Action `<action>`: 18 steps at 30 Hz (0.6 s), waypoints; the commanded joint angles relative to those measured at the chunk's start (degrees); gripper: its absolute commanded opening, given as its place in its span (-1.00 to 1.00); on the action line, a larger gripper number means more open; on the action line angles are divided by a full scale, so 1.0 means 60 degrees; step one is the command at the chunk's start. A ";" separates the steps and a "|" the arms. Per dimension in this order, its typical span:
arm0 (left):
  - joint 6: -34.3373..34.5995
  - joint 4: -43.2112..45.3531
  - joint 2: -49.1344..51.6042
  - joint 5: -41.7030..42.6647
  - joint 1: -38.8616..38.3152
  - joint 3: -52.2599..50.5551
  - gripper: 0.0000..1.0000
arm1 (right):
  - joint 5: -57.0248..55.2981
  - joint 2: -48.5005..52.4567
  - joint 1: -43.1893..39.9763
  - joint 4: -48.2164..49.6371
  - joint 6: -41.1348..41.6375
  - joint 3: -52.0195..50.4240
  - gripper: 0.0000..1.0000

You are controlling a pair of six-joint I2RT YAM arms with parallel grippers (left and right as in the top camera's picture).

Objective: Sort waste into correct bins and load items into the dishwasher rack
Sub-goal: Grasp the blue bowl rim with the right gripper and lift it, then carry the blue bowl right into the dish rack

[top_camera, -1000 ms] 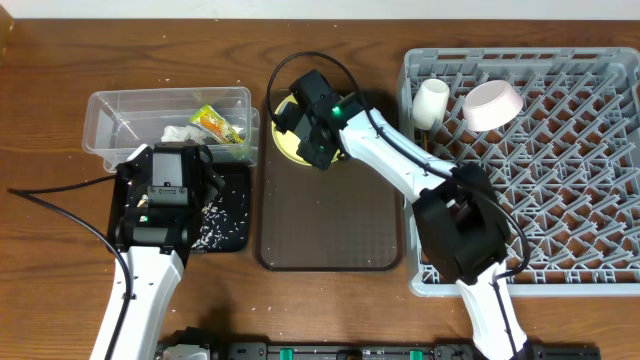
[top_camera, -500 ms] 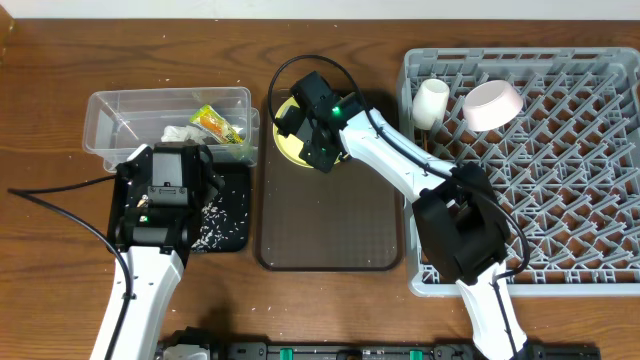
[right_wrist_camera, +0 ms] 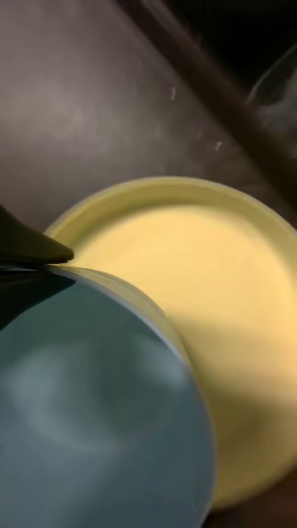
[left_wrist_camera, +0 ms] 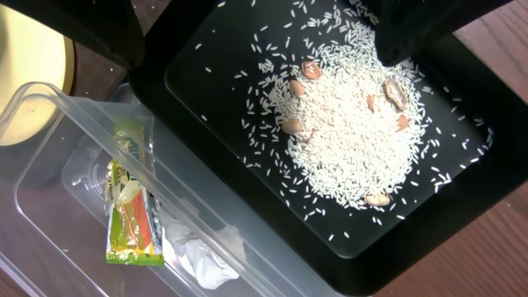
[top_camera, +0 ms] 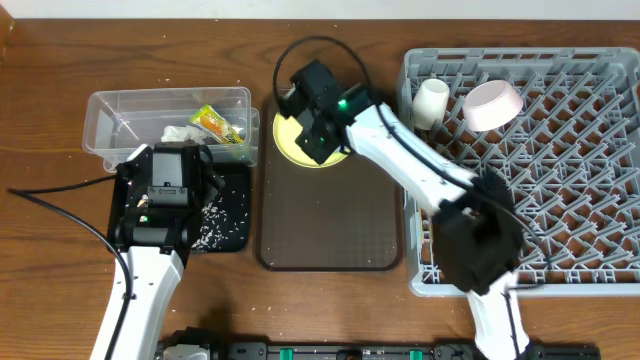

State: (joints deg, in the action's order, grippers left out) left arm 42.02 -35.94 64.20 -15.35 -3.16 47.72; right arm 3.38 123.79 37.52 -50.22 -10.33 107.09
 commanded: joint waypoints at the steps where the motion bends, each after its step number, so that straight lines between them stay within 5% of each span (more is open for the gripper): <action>1: 0.0051 -0.0004 0.0036 -0.0058 0.0040 0.0244 0.83 | 0.0557 -0.1508 -0.0066 -0.0368 0.0998 0.0331 -0.98; 11: 0.0051 -0.0007 0.0036 -0.0058 0.0040 0.0244 0.83 | 0.3472 -0.3381 -0.1268 -0.2401 0.2699 0.0328 -0.98; 18: 0.0051 -0.0007 0.0036 -0.0058 0.0040 0.0244 0.83 | 0.5402 -0.3840 -0.2641 -0.3730 0.2441 0.0324 -0.97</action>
State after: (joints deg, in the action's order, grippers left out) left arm 42.02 -35.94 64.20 -15.35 -3.16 47.72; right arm 27.29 102.67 24.40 -71.42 4.05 108.68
